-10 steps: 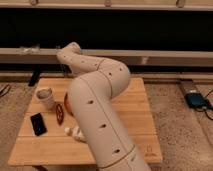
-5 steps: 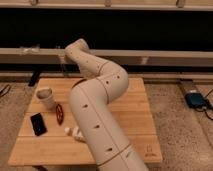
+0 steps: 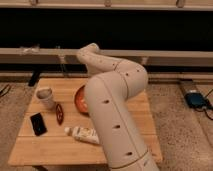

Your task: Drag the ceramic bowl in a circle

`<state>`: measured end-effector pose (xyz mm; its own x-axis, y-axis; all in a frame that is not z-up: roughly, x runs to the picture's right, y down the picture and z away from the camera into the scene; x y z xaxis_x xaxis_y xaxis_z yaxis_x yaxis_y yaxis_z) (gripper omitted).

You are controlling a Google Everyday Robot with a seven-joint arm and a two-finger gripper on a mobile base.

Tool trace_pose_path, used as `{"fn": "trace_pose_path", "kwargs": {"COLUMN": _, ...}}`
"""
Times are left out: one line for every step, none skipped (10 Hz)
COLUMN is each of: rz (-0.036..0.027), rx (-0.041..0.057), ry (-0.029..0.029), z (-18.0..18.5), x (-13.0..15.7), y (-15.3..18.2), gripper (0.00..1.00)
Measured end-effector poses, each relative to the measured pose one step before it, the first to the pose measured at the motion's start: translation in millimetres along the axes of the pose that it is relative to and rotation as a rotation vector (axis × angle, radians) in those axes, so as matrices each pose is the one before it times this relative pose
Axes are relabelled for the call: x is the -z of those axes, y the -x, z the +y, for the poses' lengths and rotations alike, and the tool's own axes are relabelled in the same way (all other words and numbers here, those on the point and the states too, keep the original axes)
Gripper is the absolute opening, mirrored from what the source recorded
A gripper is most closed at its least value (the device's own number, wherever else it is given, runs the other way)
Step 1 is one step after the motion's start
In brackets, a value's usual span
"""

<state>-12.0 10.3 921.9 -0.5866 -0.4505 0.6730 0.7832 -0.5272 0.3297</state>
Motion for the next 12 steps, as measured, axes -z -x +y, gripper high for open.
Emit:
{"fn": "trace_pose_path", "kwargs": {"rz": -0.00304, "rx": 0.00451, "ry": -0.01913, "z": -0.92, "x": -4.84, "y": 6.58, "gripper": 0.00}}
{"fn": "trace_pose_path", "kwargs": {"rz": -0.00045, "rx": 0.01036, "ry": -0.06910, "z": -2.31, "x": -7.23, "y": 10.49, "gripper": 0.05}}
{"fn": "trace_pose_path", "kwargs": {"rz": -0.00046, "rx": 0.00837, "ry": -0.02502, "z": 2.48, "x": -3.45, "y": 5.40, "gripper": 0.12}}
{"fn": "trace_pose_path", "kwargs": {"rz": 0.00782, "rx": 0.01566, "ry": -0.03778, "z": -2.86, "x": -1.65, "y": 2.06, "gripper": 0.20}}
{"fn": "trace_pose_path", "kwargs": {"rz": 0.01720, "rx": 0.02402, "ry": -0.04899, "z": -7.08, "x": -0.73, "y": -2.34, "gripper": 0.30}}
{"fn": "trace_pose_path", "kwargs": {"rz": 0.02432, "rx": 0.02629, "ry": -0.05097, "z": -9.16, "x": 0.05, "y": -6.47, "gripper": 0.42}}
{"fn": "trace_pose_path", "kwargs": {"rz": 0.02492, "rx": 0.01708, "ry": -0.03437, "z": -7.57, "x": 1.19, "y": -4.87, "gripper": 0.52}}
{"fn": "trace_pose_path", "kwargs": {"rz": 0.02351, "rx": 0.00993, "ry": -0.02122, "z": -5.41, "x": 1.12, "y": -2.98, "gripper": 0.62}}
{"fn": "trace_pose_path", "kwargs": {"rz": 0.02174, "rx": 0.00759, "ry": -0.01556, "z": -5.45, "x": 1.37, "y": -2.03, "gripper": 0.69}}
{"fn": "trace_pose_path", "kwargs": {"rz": 0.01073, "rx": 0.00570, "ry": -0.00418, "z": -4.75, "x": 0.68, "y": -2.00, "gripper": 0.70}}
{"fn": "trace_pose_path", "kwargs": {"rz": 0.00993, "rx": 0.00655, "ry": -0.00123, "z": -5.52, "x": 0.62, "y": -2.57, "gripper": 0.70}}
{"fn": "trace_pose_path", "kwargs": {"rz": 0.01654, "rx": -0.00254, "ry": 0.00047, "z": -4.05, "x": 1.98, "y": -1.68, "gripper": 0.70}}
